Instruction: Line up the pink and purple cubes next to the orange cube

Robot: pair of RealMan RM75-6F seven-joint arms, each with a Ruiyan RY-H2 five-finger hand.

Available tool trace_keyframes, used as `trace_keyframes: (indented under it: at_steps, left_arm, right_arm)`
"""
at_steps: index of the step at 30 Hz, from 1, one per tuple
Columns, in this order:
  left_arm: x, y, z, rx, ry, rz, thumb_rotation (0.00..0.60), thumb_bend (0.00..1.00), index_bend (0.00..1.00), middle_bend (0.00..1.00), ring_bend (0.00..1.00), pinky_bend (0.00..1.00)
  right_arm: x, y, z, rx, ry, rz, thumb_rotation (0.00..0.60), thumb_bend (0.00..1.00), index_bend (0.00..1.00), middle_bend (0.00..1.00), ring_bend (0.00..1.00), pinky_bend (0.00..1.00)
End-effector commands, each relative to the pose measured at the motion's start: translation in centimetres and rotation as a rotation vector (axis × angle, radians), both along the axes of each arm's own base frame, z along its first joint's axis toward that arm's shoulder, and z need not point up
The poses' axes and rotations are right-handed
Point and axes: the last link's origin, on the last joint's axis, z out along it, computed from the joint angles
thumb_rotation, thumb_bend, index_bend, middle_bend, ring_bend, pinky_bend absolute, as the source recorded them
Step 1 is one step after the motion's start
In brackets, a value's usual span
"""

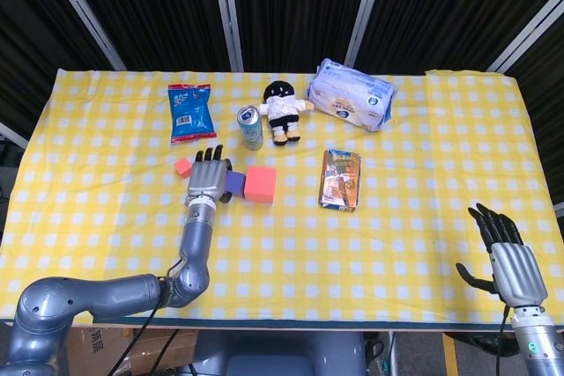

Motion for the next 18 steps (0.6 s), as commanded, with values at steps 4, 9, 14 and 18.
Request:
trace_keyframes:
  at_steps: [4, 9, 14, 18]
  left_arm:
    - [0.09, 0.07, -0.11, 0.002, 0.004, -0.001, 0.6, 0.38, 0.4, 0.0, 0.0, 0.0]
    - [0.1, 0.09, -0.28, 0.0, 0.007, 0.002, 0.6, 0.35, 0.37, 0.0, 0.0, 0.0]
    - [0.24, 0.1, -0.31, 0.003, 0.005, -0.003, 0.6, 0.34, 0.34, 0.0, 0.0, 0.0]
    - [0.3, 0.11, -0.24, 0.008, 0.003, -0.005, 0.6, 0.32, 0.32, 0.0, 0.0, 0.0]
  right_arm:
    - [0.01, -0.01, 0.02, -0.001, -0.002, 0.0, 0.6, 0.34, 0.0, 0.0, 0.0, 0.0]
    - [0.03, -0.02, 0.03, 0.0, -0.003, -0.001, 0.6, 0.34, 0.0, 0.0, 0.0, 0.0]
    - [0.01, -0.01, 0.03, -0.001, -0.004, 0.0, 0.6, 0.34, 0.0, 0.0, 0.0, 0.0]
    - [0.03, 0.01, 0.04, -0.001, -0.003, 0.002, 0.6, 0.34, 0.0, 0.0, 0.0, 0.0]
